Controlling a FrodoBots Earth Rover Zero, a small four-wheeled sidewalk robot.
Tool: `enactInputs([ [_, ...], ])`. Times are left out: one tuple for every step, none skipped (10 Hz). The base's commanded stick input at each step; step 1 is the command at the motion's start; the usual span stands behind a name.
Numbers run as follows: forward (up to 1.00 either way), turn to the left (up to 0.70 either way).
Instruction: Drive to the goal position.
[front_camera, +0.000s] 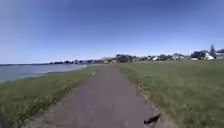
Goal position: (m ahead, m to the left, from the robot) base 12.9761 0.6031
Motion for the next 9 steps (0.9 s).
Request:
enactInputs([
  [0.70,0.00],
  [0.70,0.00],
  [0.70,0.00],
  [0.70,0.00],
  [0.70,0.00],
  [0.70,0.00],
  [0.70,0.00],
  [0.70,0.00],
  [0.70,0.00],
])
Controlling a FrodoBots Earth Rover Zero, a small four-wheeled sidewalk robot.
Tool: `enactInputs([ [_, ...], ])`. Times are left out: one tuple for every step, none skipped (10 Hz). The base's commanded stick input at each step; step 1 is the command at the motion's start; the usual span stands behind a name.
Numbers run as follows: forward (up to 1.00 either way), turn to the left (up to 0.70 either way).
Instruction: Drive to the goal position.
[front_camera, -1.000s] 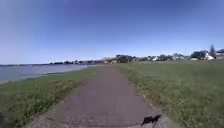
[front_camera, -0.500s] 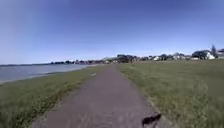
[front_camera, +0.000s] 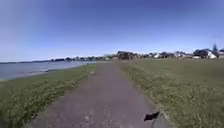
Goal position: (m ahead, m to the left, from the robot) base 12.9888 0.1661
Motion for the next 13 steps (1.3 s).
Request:
enactInputs([
  [0.70,0.00],
  [0.70,0.00],
  [0.70,0.00],
  [0.70,0.00],
  [0.70,0.00],
  [0.70,0.00],
  [0.70,0.00],
  [0.70,0.00],
  [0.70,0.00],
  [0.70,0.00],
  [0.70,0.00],
  [0.70,0.00],
  [0.70,0.00],
])
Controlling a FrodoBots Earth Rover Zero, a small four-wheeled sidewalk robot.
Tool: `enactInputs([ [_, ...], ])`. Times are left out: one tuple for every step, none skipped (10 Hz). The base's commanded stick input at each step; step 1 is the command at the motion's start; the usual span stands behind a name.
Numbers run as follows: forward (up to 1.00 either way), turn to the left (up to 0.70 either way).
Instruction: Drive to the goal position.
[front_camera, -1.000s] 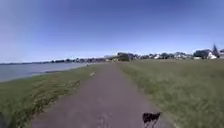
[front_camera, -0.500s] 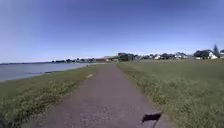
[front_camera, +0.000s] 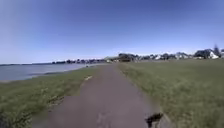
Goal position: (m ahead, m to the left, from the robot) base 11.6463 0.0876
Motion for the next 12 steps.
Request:
enactInputs([
  [0.70,0.00],
  [0.70,0.00],
  [0.70,0.00],
  [0.70,0.00],
  [0.70,0.00],
  [0.70,0.00],
  [0.70,0.00],
  [0.70,0.00],
  [0.70,0.00],
  [0.70,0.00],
  [0.70,0.00],
  [0.70,0.00],
])
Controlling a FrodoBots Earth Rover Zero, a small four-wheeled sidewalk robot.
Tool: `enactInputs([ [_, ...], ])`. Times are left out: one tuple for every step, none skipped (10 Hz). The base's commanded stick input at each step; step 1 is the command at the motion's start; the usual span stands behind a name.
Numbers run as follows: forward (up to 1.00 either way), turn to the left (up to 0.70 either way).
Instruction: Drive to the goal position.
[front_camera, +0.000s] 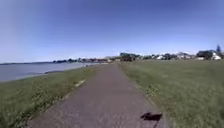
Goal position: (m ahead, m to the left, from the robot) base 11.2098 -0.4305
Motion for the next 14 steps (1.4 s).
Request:
enactInputs([
  [0.70,0.00],
  [0.70,0.00],
  [0.70,0.00],
  [0.70,0.00],
  [0.70,0.00],
  [0.70,0.00],
  [0.70,-0.10],
  [0.70,0.00],
  [0.70,0.00],
  [0.70,0.00],
  [0.70,0.00],
  [0.70,0.00],
  [0.70,0.00],
  [0.70,0.00],
])
